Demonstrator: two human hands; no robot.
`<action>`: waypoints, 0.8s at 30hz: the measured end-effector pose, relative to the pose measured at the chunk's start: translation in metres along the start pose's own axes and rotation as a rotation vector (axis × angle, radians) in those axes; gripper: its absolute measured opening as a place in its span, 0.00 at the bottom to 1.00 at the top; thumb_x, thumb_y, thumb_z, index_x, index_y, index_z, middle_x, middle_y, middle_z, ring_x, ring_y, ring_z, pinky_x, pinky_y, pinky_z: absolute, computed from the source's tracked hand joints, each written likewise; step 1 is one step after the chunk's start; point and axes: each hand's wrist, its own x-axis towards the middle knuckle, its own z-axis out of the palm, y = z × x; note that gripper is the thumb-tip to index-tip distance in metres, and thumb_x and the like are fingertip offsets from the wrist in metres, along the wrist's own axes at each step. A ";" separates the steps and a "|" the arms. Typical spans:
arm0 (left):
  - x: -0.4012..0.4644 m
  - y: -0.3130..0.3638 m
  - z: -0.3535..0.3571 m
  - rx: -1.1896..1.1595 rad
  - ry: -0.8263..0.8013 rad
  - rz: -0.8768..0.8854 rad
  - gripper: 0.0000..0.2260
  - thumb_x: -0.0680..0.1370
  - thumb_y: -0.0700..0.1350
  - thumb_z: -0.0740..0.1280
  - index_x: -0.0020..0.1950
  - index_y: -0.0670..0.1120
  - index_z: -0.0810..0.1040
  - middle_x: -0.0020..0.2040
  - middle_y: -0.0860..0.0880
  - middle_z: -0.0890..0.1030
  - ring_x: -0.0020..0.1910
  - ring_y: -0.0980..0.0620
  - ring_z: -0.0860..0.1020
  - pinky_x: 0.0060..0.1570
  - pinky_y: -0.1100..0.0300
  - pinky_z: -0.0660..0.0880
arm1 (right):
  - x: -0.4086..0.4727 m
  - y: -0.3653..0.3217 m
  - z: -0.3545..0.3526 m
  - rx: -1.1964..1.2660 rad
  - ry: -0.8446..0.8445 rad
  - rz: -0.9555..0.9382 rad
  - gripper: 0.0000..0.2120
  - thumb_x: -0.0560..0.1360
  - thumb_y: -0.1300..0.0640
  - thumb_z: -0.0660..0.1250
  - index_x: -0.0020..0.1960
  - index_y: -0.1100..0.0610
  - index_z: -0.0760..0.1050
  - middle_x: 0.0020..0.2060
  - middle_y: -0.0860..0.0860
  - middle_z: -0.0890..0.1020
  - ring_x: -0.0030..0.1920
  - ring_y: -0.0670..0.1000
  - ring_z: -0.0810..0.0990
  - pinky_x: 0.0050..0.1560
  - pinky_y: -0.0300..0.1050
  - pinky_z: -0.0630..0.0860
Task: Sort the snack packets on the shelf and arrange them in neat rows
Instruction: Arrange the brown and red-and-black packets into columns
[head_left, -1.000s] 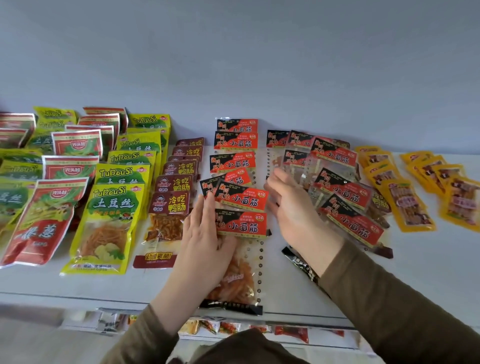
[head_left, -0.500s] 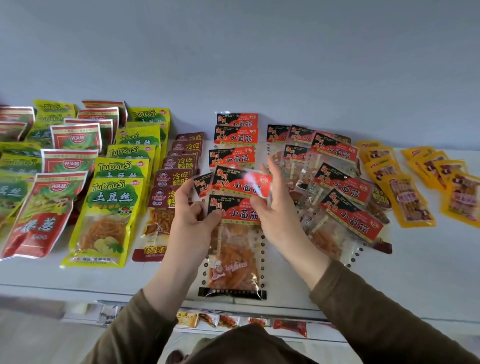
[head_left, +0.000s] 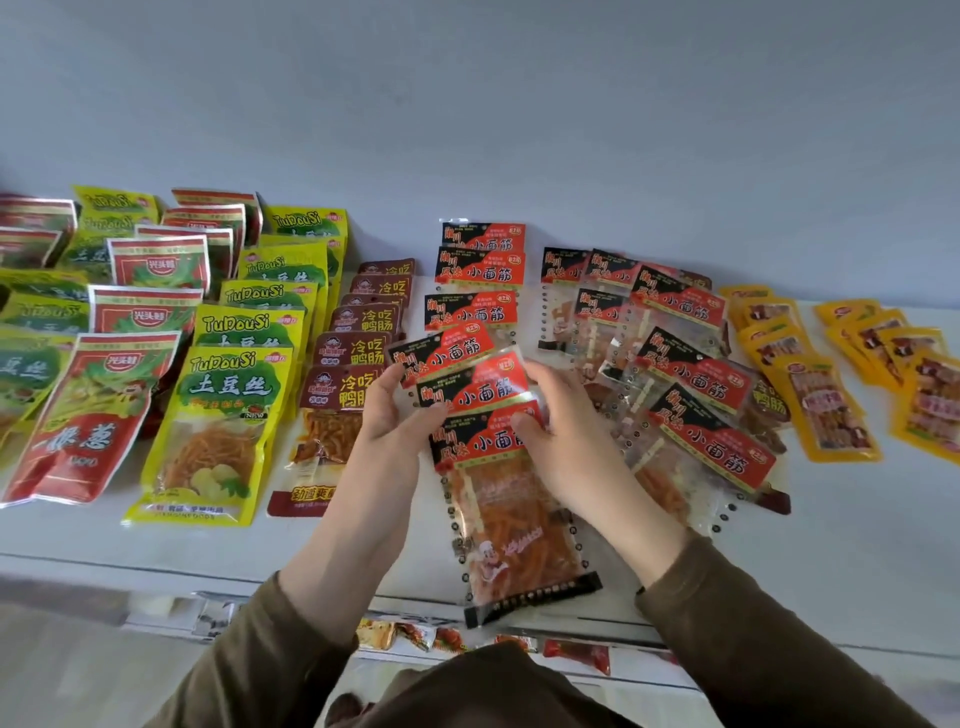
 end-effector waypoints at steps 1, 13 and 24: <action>0.001 0.001 0.002 -0.018 0.009 -0.016 0.19 0.84 0.39 0.64 0.72 0.55 0.70 0.60 0.55 0.82 0.54 0.61 0.83 0.47 0.65 0.79 | 0.000 0.001 0.001 -0.039 -0.004 -0.009 0.27 0.83 0.56 0.64 0.79 0.49 0.60 0.71 0.48 0.68 0.58 0.45 0.78 0.44 0.26 0.68; 0.022 0.016 0.011 0.033 0.046 -0.046 0.16 0.84 0.39 0.63 0.67 0.56 0.77 0.57 0.52 0.85 0.47 0.60 0.85 0.37 0.66 0.80 | 0.007 0.000 -0.001 -0.210 0.058 -0.002 0.31 0.81 0.50 0.66 0.79 0.52 0.58 0.53 0.45 0.79 0.42 0.41 0.75 0.37 0.30 0.67; -0.004 0.000 -0.005 1.252 -0.210 0.370 0.37 0.76 0.75 0.56 0.80 0.68 0.45 0.82 0.61 0.37 0.81 0.52 0.35 0.76 0.45 0.40 | 0.018 -0.003 0.005 -0.086 0.025 0.115 0.31 0.82 0.52 0.64 0.80 0.51 0.53 0.41 0.45 0.78 0.38 0.46 0.80 0.35 0.43 0.77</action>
